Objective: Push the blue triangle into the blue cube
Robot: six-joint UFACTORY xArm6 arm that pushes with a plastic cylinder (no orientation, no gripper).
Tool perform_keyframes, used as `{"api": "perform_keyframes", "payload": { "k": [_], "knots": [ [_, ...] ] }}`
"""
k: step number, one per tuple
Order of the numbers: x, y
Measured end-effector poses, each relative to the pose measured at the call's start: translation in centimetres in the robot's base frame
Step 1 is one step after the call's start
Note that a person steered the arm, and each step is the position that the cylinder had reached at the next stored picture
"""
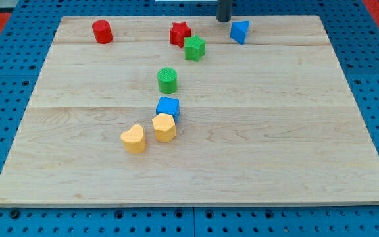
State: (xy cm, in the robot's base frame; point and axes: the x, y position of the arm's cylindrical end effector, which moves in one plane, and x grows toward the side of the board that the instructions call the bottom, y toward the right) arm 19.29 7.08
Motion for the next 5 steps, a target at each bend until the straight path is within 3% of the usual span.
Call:
{"api": "perform_keyframes", "payload": {
  "k": [5],
  "knots": [
    [-0.03, -0.22]
  ]
}}
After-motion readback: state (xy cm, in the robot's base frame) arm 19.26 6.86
